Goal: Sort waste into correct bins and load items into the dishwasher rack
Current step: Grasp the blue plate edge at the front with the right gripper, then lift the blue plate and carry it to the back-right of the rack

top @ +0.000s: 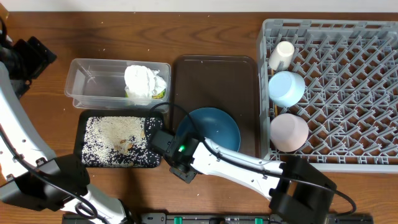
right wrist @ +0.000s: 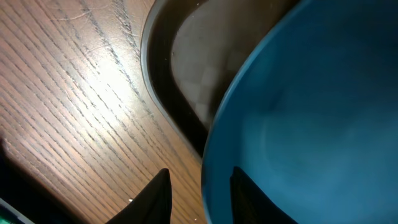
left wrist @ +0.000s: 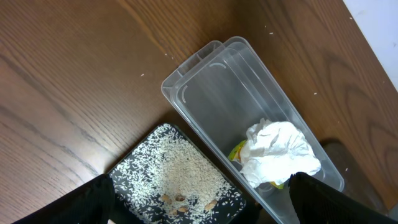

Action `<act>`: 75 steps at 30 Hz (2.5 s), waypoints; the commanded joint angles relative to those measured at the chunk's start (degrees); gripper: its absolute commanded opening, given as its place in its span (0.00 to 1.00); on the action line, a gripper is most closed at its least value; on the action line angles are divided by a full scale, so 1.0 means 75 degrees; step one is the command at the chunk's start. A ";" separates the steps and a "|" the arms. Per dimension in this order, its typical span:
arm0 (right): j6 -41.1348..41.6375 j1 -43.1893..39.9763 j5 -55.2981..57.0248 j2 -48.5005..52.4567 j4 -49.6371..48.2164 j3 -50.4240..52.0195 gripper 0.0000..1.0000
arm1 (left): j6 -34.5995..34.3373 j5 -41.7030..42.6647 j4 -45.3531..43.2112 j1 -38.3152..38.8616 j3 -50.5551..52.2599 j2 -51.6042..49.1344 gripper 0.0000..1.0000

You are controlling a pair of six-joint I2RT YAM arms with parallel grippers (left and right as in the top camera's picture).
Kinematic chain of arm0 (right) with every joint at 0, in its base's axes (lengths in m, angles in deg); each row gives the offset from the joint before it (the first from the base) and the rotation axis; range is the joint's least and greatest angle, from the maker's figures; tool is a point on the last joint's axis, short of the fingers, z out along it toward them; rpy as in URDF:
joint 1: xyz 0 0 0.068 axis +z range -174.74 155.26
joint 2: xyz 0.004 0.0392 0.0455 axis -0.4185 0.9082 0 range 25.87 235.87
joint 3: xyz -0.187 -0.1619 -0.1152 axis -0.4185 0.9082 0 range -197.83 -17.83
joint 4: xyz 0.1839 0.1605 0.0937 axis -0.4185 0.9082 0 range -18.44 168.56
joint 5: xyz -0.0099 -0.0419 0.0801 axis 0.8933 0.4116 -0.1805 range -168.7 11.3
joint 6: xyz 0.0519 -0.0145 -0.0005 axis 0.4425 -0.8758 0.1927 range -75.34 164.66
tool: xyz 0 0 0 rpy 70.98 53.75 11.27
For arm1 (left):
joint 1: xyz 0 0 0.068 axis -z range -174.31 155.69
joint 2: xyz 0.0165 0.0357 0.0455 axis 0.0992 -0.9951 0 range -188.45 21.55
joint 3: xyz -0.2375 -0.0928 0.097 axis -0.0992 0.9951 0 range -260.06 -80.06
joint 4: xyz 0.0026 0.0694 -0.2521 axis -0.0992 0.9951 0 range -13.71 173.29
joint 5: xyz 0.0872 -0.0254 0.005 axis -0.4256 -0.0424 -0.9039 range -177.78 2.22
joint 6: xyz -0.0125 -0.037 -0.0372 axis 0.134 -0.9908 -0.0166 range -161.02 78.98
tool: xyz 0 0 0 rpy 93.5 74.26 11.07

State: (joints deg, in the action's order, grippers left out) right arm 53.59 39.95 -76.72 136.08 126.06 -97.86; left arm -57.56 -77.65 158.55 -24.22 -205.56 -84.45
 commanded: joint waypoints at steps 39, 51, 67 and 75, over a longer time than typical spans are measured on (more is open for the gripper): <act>0.0029 0.0035 0.0073 0.0108 -0.0096 0.0391 0.01 | -0.0012 -0.0044 0.0023 -0.0038 -0.0041 -0.0055 0.92; 0.0029 -0.0096 -0.0041 0.0061 -0.0073 -0.0466 0.01 | -0.0012 -0.0044 0.0026 -0.0038 -0.0041 -0.0055 0.92; -0.1169 -0.3567 -0.1355 -0.0169 0.1950 -0.5292 0.01 | -0.0012 -0.0044 0.0026 -0.0038 -0.0041 -0.0055 0.92; -0.2014 -0.7012 -0.6548 -0.0143 0.1772 -0.5753 0.01 | -0.0012 -0.0044 0.0026 -0.0038 -0.0041 -0.0055 0.92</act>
State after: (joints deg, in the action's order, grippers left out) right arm 42.77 -6.41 -107.10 135.86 139.46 -140.87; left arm -57.56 -77.67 158.57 -24.22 -205.56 -84.45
